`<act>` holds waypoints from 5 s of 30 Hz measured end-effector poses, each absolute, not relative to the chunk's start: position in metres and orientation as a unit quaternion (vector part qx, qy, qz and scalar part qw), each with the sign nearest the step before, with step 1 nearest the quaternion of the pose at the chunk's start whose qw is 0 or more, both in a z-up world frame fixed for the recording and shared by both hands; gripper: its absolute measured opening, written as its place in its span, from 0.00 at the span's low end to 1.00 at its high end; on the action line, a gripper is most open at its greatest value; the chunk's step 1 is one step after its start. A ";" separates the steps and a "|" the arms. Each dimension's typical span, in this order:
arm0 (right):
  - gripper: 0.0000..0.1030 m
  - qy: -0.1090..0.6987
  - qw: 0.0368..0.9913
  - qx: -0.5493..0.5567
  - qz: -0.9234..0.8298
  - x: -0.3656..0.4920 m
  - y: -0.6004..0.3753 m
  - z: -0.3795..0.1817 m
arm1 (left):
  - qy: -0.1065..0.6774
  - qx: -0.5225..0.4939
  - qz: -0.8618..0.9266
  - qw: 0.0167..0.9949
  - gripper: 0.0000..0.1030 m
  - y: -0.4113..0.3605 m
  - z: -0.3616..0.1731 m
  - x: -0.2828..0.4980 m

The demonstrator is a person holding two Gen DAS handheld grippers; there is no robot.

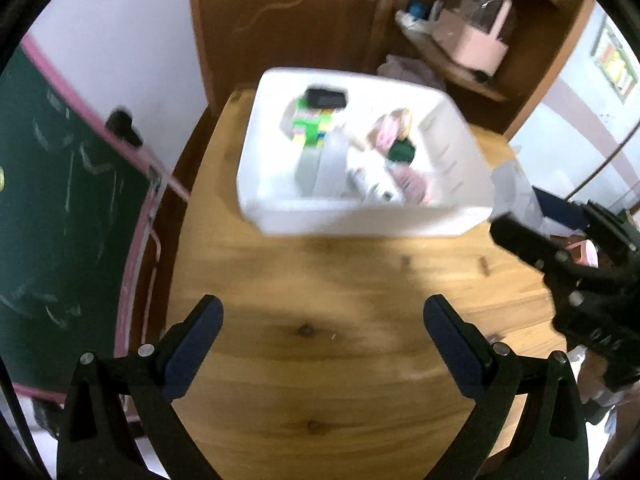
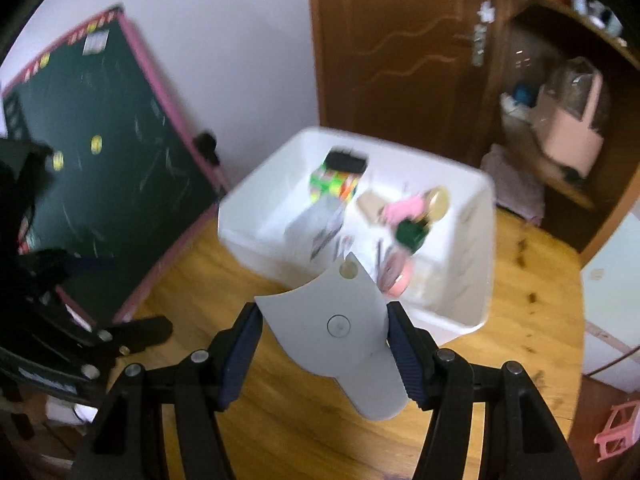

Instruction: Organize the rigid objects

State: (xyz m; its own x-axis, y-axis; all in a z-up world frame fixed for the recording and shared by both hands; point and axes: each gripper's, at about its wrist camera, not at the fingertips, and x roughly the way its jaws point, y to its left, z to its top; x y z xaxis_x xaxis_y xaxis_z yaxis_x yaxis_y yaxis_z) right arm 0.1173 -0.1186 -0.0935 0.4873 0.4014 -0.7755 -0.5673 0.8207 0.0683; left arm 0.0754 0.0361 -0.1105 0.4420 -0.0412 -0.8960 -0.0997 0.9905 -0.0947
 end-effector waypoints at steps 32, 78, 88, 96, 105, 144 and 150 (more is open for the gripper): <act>0.62 0.537 0.833 -0.023 0.132 0.296 -0.115 -0.158 | 0.522 -0.030 0.003 0.853 0.97 0.022 -0.103 0.212; 0.62 0.427 0.895 -0.004 0.131 0.141 -0.173 -0.012 | 0.445 -0.061 -0.010 0.894 0.98 0.005 -0.013 0.095; 0.63 0.423 0.900 0.004 0.101 0.071 -0.207 -0.003 | 0.439 -0.054 -0.009 0.897 0.98 -0.009 0.001 0.051; 0.74 0.429 0.900 0.016 0.068 0.031 -0.219 -0.004 | 0.440 -0.056 -0.008 0.896 0.98 -0.022 0.003 0.025; 0.74 0.414 0.909 0.002 0.054 0.008 -0.214 0.004 | 0.435 -0.045 0.001 0.899 0.98 -0.033 0.008 0.005; 0.74 0.448 0.893 -0.011 0.045 -0.007 -0.221 -0.007 | 0.477 -0.029 0.046 0.877 0.98 -0.047 -0.005 -0.008; 0.74 0.452 0.891 -0.010 0.042 -0.004 -0.222 -0.009 | 0.478 -0.028 0.046 0.877 0.98 -0.047 -0.005 -0.007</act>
State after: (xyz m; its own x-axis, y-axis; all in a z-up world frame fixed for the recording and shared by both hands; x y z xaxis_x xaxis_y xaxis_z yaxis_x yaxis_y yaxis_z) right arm -0.0045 -0.2218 -0.0093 0.5882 0.0654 -0.8061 -0.0826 0.9964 0.0206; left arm -0.0075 -0.0473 -0.0053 0.5387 0.0538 -0.8408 -0.1075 0.9942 -0.0053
